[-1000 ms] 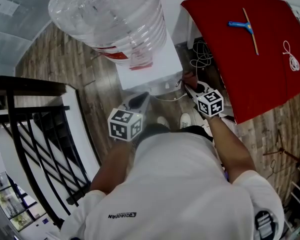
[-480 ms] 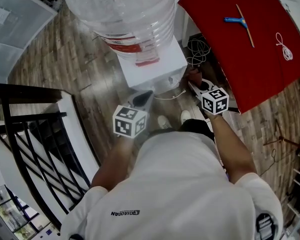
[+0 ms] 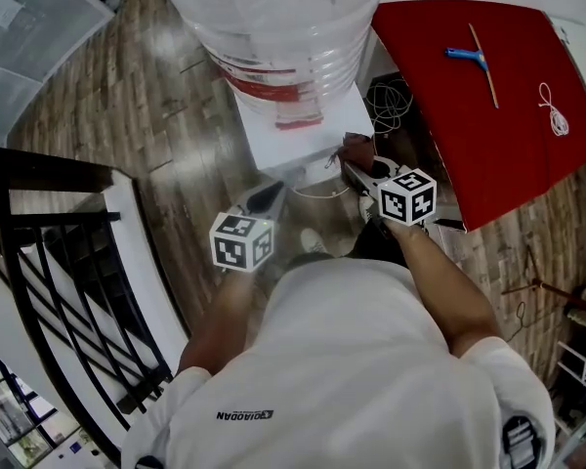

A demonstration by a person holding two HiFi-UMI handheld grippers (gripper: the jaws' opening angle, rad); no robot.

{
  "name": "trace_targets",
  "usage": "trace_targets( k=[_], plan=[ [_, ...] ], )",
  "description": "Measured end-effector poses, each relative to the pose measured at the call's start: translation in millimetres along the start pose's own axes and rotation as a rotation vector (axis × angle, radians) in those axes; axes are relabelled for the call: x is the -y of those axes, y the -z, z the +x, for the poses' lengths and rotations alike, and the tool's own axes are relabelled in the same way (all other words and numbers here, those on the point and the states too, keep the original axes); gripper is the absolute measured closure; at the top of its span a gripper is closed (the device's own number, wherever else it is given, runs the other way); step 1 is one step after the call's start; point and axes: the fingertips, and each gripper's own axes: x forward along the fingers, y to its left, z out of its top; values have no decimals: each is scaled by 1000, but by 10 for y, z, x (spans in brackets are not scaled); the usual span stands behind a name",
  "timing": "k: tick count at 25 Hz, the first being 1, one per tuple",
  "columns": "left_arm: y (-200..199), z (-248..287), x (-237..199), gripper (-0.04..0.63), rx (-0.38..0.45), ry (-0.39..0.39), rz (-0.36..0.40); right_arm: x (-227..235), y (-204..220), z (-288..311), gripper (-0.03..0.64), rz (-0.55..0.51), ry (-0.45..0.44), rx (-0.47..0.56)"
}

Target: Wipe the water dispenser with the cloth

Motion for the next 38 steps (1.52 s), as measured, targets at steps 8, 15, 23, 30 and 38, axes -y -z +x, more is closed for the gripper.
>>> trace_targets(
  k=[8,15,23,30,38],
  plan=[
    [-52,-144,-218,606,43,-100,-73,-1100,-235,805,558,-68,-344,-132],
    [49,-336,-346,606,66,-167,-117,-1416,-127,1319,558,-94,-427,-233],
    [32,-233,-318,606,65,-146,-116,-1180,-185,1326,558,-79,-380,-249],
    [-97,-5,-126,606,50,-92,-73,-868,-193,1106,558,-80,-337,-250],
    [-161,211,49,606,24,-38,-22,-380,-122,765,558,-29,-252,-218]
  ],
)
